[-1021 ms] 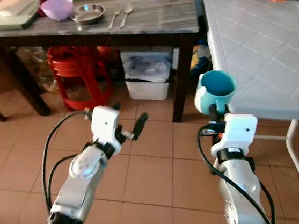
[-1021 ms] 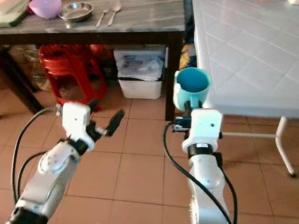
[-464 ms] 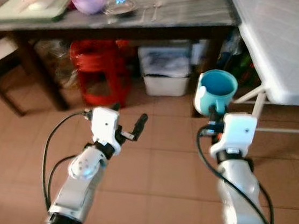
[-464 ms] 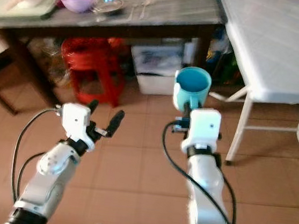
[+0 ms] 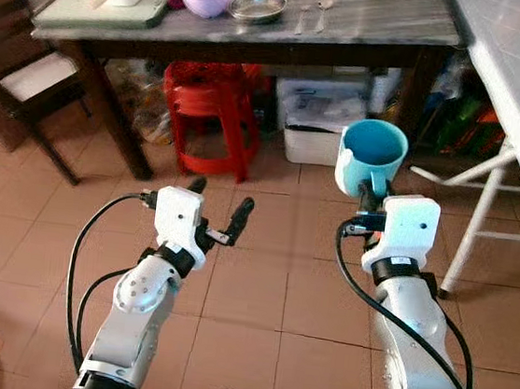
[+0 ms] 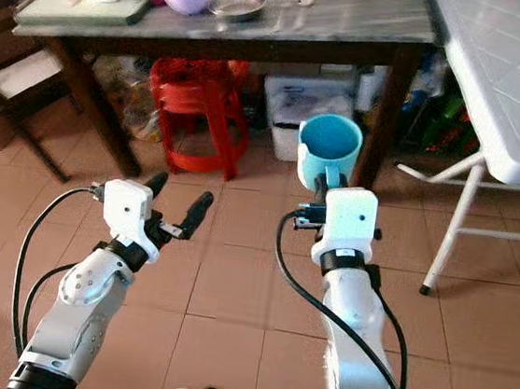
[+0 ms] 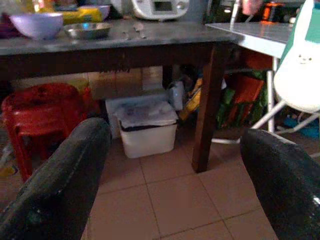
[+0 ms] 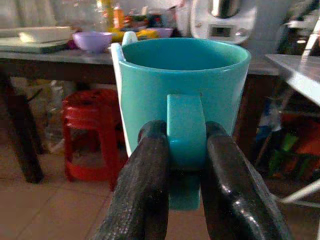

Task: Setting the table

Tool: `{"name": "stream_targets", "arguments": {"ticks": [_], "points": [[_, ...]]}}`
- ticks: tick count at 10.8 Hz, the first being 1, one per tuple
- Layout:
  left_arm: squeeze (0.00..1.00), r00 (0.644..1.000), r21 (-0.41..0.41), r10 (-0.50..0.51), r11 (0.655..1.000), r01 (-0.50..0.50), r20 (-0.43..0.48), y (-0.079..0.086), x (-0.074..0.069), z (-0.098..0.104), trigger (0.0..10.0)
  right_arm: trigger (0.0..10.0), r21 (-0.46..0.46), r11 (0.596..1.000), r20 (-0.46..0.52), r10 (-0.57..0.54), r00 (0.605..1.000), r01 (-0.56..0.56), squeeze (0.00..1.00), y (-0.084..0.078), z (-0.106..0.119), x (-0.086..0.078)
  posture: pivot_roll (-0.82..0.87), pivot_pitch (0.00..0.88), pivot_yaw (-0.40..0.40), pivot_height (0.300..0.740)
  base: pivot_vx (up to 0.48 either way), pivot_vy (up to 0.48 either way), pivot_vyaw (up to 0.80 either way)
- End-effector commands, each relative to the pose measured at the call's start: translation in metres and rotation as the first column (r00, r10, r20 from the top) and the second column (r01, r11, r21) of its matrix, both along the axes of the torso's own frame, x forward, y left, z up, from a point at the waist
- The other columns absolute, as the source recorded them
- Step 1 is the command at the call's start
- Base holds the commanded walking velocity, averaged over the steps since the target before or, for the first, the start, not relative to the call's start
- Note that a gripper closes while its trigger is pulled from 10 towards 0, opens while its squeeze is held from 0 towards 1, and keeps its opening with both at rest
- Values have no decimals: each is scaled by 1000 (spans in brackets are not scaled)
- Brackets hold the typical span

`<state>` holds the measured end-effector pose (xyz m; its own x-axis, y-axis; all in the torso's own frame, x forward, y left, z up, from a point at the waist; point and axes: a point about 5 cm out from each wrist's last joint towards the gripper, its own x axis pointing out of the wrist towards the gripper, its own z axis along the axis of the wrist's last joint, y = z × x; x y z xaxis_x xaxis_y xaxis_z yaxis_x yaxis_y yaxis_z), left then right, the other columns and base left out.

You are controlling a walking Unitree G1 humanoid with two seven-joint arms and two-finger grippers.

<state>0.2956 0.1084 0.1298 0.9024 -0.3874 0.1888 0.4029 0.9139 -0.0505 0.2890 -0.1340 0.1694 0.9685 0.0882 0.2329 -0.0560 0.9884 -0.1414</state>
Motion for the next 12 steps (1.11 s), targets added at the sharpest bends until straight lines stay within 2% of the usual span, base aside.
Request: {"name": "stream_targets", "arguments": {"ticks": [1,2,12], "points": [[0,1000,-5,-5,1000,5,-6,3,-2,-1,10000,10000,4,1000,10,26,1000,-26,0,6,0,-1,-82,194,155,740,281,0,800],[0,1000,-10,-14,1000,14,-4,2,-2,0,10000,10000,1,1000,9,24,1000,-24,0,5,0,-1,-83,193,153,740,356,0,481],[0,999,-27,-46,999,46,-7,-1,-2,1,10000,10000,0,1000,13,17,1000,-17,0,3,1,4,-85,181,147,740,290,0,0]]}}
